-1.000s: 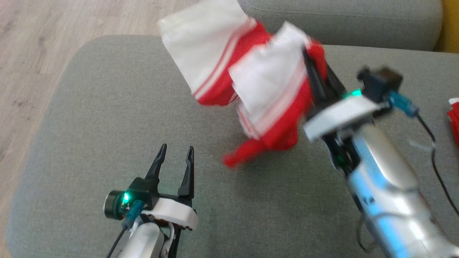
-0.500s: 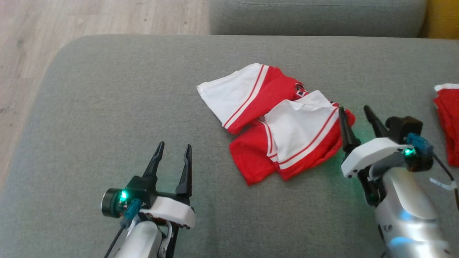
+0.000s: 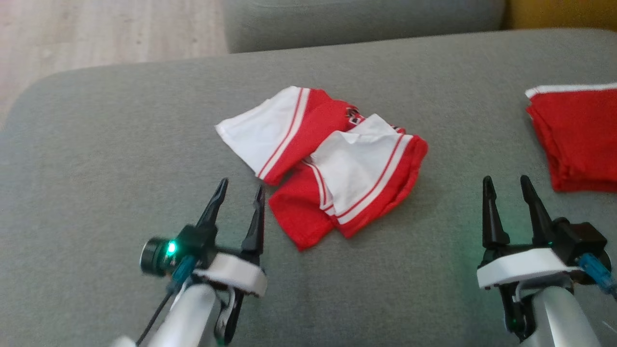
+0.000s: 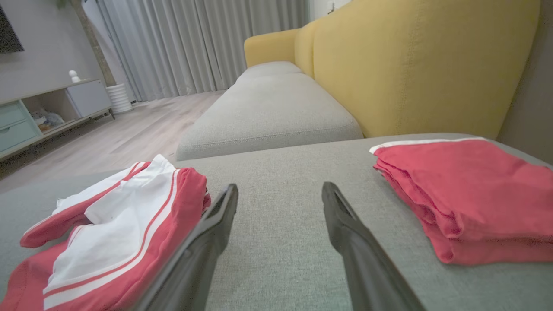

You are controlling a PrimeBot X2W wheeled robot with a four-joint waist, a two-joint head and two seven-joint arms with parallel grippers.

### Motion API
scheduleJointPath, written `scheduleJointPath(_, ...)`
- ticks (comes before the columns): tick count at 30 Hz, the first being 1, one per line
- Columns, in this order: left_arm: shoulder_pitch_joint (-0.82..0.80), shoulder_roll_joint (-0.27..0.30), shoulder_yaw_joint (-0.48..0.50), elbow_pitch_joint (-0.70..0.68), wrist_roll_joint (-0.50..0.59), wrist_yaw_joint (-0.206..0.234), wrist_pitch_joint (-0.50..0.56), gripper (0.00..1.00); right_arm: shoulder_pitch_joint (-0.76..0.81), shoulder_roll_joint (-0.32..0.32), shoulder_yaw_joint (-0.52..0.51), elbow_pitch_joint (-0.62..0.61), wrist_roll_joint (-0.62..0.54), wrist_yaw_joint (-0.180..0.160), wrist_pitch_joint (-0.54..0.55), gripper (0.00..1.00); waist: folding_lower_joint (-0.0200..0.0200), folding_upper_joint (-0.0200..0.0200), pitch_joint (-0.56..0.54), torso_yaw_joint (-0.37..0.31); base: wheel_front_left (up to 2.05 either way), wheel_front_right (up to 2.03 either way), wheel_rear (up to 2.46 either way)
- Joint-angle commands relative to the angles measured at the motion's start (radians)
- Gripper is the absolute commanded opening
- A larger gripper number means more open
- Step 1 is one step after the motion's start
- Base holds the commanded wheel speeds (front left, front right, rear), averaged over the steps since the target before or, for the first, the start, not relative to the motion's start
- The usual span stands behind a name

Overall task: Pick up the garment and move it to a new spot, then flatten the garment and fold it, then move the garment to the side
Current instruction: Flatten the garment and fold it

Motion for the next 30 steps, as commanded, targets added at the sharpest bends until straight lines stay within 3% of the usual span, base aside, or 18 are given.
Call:
scheduleJointPath(1,-0.088,0.003,0.007,-0.013,0.015,-0.012,-0.008,1.00,-0.028,0.004,0.033,-0.068,0.012,-0.002,-0.013,1.00,0.0001,0.0000,0.031,-0.042,0.00,0.00,0.00)
scheduleJointPath(8,-0.223,0.003,-0.107,0.066,-0.045,-0.057,0.104,1.00,-0.034,0.004,0.054,-0.124,0.023,-0.002,-0.013,1.00,0.0001,0.0000,0.101,-0.128,0.00,0.00,0.00)
scheduleJointPath(13,-0.296,0.003,-0.142,0.167,-0.082,-0.022,0.179,1.00,-0.043,0.004,0.071,-0.132,0.040,-0.002,-0.013,1.00,0.0001,0.0000,0.139,-0.185,0.00,0.00,0.00)
scheduleJointPath(18,-0.337,0.003,-0.139,0.238,-0.114,0.013,0.177,1.00,-0.040,0.004,0.072,-0.133,0.048,-0.002,-0.013,1.00,0.0001,0.0000,0.158,-0.213,0.00,0.00,0.00)
scheduleJointPath(30,-0.394,0.003,-0.164,0.306,-0.149,0.009,0.098,1.00,-0.038,0.004,0.091,-0.109,0.055,-0.002,-0.013,1.00,0.0001,0.0000,0.158,-0.228,0.00,0.00,0.00)
